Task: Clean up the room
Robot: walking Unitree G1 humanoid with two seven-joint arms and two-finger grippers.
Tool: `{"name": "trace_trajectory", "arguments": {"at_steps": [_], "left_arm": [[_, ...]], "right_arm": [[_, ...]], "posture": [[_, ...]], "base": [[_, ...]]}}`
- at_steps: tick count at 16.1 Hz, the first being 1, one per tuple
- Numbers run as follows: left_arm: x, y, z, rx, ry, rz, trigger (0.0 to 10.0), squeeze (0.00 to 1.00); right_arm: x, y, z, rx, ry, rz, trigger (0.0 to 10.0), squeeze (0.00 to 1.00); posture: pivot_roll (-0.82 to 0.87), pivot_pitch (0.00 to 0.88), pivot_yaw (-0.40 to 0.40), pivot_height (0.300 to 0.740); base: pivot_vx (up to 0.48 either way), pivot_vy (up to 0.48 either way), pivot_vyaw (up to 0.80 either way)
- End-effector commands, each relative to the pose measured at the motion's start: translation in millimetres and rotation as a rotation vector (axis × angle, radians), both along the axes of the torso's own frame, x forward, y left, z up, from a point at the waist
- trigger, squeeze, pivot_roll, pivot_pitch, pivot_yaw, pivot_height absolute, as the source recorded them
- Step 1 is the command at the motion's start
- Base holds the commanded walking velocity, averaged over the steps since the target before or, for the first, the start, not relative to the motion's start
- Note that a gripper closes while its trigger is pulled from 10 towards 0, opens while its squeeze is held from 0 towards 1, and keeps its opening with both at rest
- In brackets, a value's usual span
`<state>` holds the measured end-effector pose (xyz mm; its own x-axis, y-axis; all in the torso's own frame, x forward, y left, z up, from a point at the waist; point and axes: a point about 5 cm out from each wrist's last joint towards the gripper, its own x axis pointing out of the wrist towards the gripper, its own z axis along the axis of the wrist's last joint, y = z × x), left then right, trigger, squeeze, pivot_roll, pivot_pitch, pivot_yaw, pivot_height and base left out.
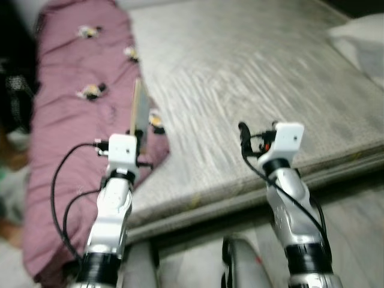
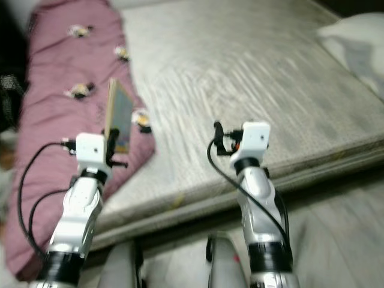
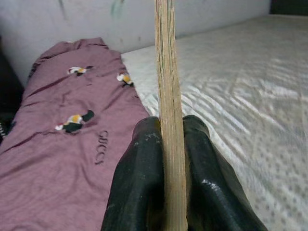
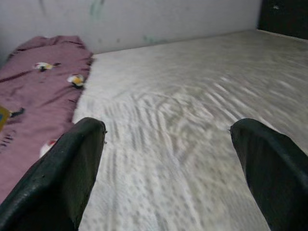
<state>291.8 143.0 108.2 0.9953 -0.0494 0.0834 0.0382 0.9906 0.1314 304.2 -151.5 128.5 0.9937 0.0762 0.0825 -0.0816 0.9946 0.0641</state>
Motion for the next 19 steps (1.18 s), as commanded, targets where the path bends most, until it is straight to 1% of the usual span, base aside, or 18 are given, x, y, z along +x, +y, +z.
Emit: {"name": "trace_trajectory", "arguments": {"at_steps": [1,2,3,5,6,7,8,11,14,15,17,18,19], "left_arm": [[1.0,3.7,6,-0.02,-0.023,-0.005,10.0,0.0],[0.7,4.2,6,-0.032,-0.02,-0.003,10.0,0.0],[0.5,6.1,5,-0.018,-0.017,0.016,10.0,0.0],[-0.8,4.5,3,-0.052,-0.003,-0.042,10.0,0.0],[-1.4,4.6,2,-0.046,0.002,-0.038,10.0,0.0],[-1.7,4.2,1,-0.057,0.008,-0.046,10.0,0.0],[-2.5,3.4,0,-0.061,0.007,-0.055,10.0,0.0],[-3.5,0.8,-1,-0.071,0.013,-0.078,10.0,0.0],[-4.6,-2.4,-4,-0.106,0.037,-0.11,10.0,0.0],[-7.1,-2.2,-11,-0.127,0.069,-0.099,10.0,0.0],[-8.2,0.6,-15,-0.123,0.086,-0.084,10.0,0.0],[-11.2,6.8,-31,-0.14,0.147,-0.029,10.0,0.0],[-9.1,4.1,-31,-0.141,0.143,-0.046,10.0,0.0]], "right_arm": [[0.4,0.7,3,0.002,-0.017,-0.003,10.0,0.0],[0.5,0.7,3,0.002,-0.017,-0.004,10.0,0.0],[0.5,-0.4,3,0.004,-0.019,-0.012,10.0,0.0],[0.4,-1.8,3,0.0,-0.022,-0.022,10.0,0.0],[-0.5,-2.8,2,-0.003,-0.021,-0.028,10.0,0.0],[-2.1,-4.0,1,-0.007,-0.017,-0.041,10.0,0.0],[-7.6,-5.7,-5,-0.002,-0.001,-0.066,10.0,0.0],[-15.3,-0.8,-11,-0.006,0.015,-0.055,10.0,0.0],[-16.6,-2.6,-13,-0.018,0.023,-0.074,10.0,0.0],[-19.6,-4.4,-19,-0.033,0.037,-0.086,10.0,0.0],[-21.4,-6.8,-24,-0.033,0.046,-0.098,10.0,0.0],[-26.7,-14.6,-41,-0.027,0.107,-0.155,10.0,0.0],[-26.9,-13.3,-47,-0.028,0.126,-0.164,10.0,0.0]], "posture": [[-0.06,0.0,0.052,0.726],[-0.06,0.0,0.052,0.735],[-0.06,0.0,0.052,0.74],[-0.06,0.0,0.054,0.74],[-0.06,0.001,0.054,0.74],[-0.06,0.002,0.053,0.74],[-0.06,0.002,0.052,0.74],[-0.06,0.007,0.053,0.74],[-0.06,0.001,0.044,0.74],[-0.06,0.0,0.045,0.74],[-0.06,0.0,0.037,0.74],[-0.05,0.0,0.035,0.74],[-0.05,0.0,0.032,0.74]], "base": [[0.0,0.0,0.0],[0.0,0.0,0.0],[0.0,0.0,0.0],[0.0,0.0,0.0],[0.0,0.0,0.0],[0.0,0.0,0.0],[0.0,0.0,0.0],[0.0,0.0,0.0],[0.0,0.0,0.0],[0.0,0.0,0.0],[0.0,0.0,0.0],[0.0,0.0,0.0],[0.0,0.0,-0.42]]}}
